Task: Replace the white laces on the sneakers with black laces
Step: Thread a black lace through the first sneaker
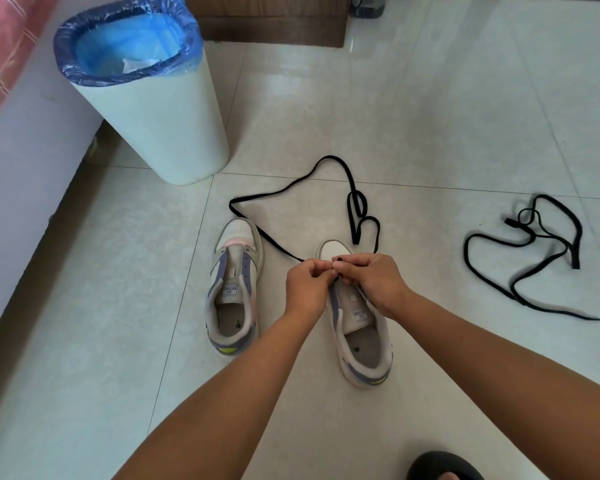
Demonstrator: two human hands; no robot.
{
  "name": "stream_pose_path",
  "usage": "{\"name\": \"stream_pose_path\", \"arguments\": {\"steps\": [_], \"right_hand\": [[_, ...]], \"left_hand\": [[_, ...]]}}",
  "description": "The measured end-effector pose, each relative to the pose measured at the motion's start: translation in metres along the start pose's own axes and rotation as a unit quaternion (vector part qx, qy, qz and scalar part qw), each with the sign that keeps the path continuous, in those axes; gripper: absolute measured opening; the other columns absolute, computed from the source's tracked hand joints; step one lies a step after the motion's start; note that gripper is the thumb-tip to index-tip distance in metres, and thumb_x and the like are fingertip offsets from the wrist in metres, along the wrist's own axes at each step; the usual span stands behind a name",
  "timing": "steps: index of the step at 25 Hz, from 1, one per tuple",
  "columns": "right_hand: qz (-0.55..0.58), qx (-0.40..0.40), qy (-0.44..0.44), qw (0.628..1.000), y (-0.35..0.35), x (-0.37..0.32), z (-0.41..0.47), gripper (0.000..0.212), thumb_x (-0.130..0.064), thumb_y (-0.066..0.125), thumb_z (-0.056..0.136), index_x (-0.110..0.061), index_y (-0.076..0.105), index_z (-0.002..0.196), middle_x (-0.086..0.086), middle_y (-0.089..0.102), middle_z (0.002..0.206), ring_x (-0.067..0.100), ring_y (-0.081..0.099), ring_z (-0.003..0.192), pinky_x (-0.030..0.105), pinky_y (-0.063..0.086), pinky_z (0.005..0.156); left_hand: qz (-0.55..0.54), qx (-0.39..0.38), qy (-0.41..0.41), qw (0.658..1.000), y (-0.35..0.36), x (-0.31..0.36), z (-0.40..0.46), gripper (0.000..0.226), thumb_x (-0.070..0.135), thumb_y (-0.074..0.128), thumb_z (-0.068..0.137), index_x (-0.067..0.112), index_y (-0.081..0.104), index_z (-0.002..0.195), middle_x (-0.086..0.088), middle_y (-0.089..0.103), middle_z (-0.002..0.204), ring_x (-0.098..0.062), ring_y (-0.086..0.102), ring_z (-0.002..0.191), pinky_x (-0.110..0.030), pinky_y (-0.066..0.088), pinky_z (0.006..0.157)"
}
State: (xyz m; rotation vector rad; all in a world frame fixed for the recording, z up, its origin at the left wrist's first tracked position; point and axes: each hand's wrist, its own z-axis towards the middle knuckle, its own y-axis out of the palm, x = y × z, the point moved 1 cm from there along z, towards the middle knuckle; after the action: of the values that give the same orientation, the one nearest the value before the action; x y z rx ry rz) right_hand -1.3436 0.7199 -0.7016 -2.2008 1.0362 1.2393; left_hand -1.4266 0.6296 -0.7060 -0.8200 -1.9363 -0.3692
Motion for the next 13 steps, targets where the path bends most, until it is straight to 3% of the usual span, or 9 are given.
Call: {"name": "stream_pose_path", "arguments": {"steps": [4, 6, 8, 10, 12, 13], "right_hand": [[-0.013, 0.005, -0.023, 1.0, 0.002, 0.0, -0.003, 0.011, -0.005, 0.069, 0.082, -0.004, 0.072, 0.093, 0.007, 0.069, 0.081, 0.006, 0.06, 0.067, 0.014, 0.052, 0.067], [-0.01, 0.014, -0.032, 0.999, 0.004, 0.0, -0.003, 0.006, -0.007, 0.069, 0.083, -0.009, 0.072, 0.086, 0.005, 0.07, 0.08, 0.007, 0.063, 0.069, 0.018, 0.051, 0.071], [-0.039, 0.03, -0.044, 0.998, 0.005, -0.001, -0.004, 0.004, -0.01, 0.069, 0.083, -0.013, 0.072, 0.082, 0.0, 0.07, 0.079, 0.006, 0.063, 0.072, 0.02, 0.049, 0.074], [-0.104, 0.035, -0.072, 0.991, 0.007, -0.003, -0.007, 0.006, -0.013, 0.069, 0.083, -0.017, 0.072, 0.08, -0.006, 0.07, 0.078, 0.004, 0.063, 0.075, 0.019, 0.048, 0.078], [-0.166, 0.035, -0.105, 0.98, 0.009, -0.004, -0.015, 0.009, -0.015, 0.067, 0.084, -0.021, 0.072, 0.079, -0.011, 0.07, 0.079, 0.003, 0.063, 0.08, 0.016, 0.047, 0.081], [-0.194, 0.037, -0.119, 0.973, 0.01, -0.004, -0.019, 0.01, -0.015, 0.065, 0.085, -0.021, 0.072, 0.081, -0.012, 0.069, 0.08, 0.004, 0.063, 0.081, 0.013, 0.046, 0.08]], "left_hand": [[0.018, 0.001, 0.008, 1.0, -0.002, 0.004, -0.002, 0.009, 0.002, 0.063, 0.086, 0.005, 0.068, 0.092, -0.01, 0.068, 0.09, -0.017, 0.064, 0.084, -0.023, 0.05, 0.075], [0.138, 0.019, 0.048, 0.989, 0.003, 0.0, -0.012, 0.023, 0.018, 0.062, 0.088, 0.01, 0.062, 0.109, -0.006, 0.06, 0.108, -0.017, 0.058, 0.099, -0.022, 0.044, 0.083], [0.308, 0.069, 0.134, 0.939, 0.015, -0.013, -0.044, 0.054, 0.039, 0.058, 0.082, 0.01, 0.05, 0.127, -0.006, 0.048, 0.123, -0.019, 0.047, 0.114, -0.028, 0.037, 0.096], [0.429, 0.061, 0.225, 0.873, 0.034, -0.03, -0.081, 0.081, 0.058, 0.049, 0.071, 0.005, 0.046, 0.132, -0.011, 0.047, 0.131, -0.026, 0.041, 0.125, -0.038, 0.031, 0.103], [0.54, 0.005, 0.242, 0.807, 0.048, -0.046, -0.096, 0.088, 0.066, 0.04, 0.067, 0.007, 0.045, 0.133, -0.012, 0.048, 0.136, -0.028, 0.03, 0.138, -0.047, 0.031, 0.107], [0.563, -0.012, 0.234, 0.793, 0.051, -0.05, -0.093, 0.087, 0.066, 0.037, 0.068, 0.009, 0.043, 0.134, -0.012, 0.047, 0.139, -0.028, 0.021, 0.142, -0.05, 0.035, 0.105]]}}
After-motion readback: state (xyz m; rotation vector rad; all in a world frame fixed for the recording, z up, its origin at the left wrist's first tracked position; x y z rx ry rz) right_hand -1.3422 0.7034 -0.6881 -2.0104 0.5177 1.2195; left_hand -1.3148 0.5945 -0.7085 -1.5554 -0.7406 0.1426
